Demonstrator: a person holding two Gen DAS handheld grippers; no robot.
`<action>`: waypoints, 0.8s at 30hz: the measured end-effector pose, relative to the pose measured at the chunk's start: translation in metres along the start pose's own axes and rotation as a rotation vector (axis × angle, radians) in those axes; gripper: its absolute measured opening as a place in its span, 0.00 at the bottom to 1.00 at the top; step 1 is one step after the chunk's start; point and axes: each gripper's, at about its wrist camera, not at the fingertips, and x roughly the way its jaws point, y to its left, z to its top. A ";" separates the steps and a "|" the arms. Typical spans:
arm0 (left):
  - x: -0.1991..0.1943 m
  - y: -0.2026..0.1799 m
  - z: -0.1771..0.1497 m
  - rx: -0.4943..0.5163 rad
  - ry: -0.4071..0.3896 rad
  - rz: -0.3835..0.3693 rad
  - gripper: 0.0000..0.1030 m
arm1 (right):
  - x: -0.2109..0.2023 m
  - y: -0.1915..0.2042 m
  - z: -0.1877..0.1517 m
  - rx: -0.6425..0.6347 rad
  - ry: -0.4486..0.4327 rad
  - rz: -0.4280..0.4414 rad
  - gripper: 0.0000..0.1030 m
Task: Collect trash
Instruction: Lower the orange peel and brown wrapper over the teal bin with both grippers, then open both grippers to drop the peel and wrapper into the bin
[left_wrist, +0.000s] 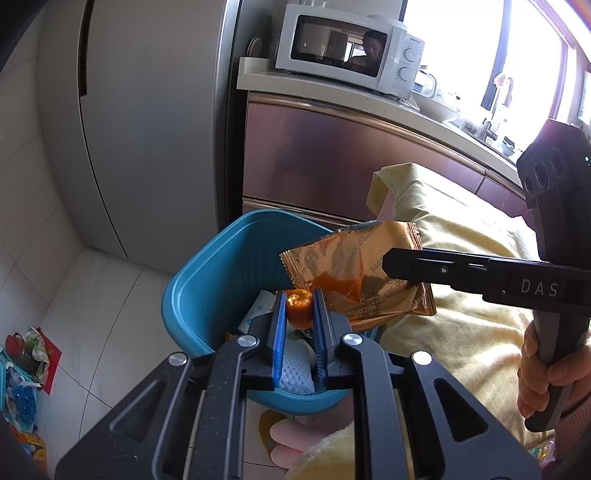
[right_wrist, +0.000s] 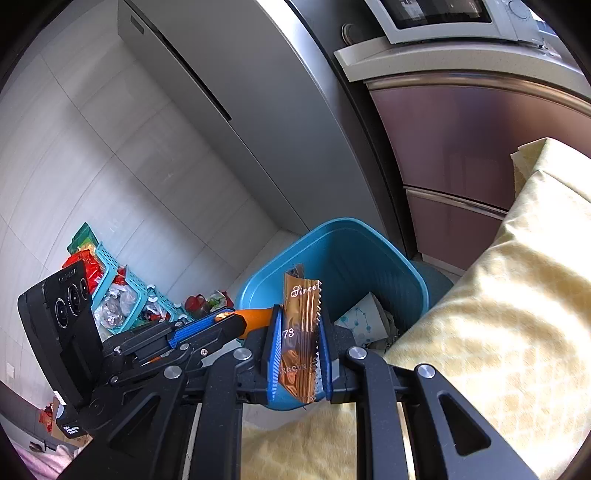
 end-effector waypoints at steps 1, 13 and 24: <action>0.002 0.001 0.000 -0.002 0.003 0.002 0.14 | 0.003 0.000 0.001 0.000 0.003 -0.003 0.16; 0.035 0.011 0.001 -0.046 0.050 -0.001 0.16 | 0.033 -0.005 0.004 0.033 0.053 -0.027 0.16; 0.042 0.014 -0.003 -0.058 0.052 -0.024 0.23 | 0.015 -0.010 -0.005 0.050 0.043 -0.015 0.18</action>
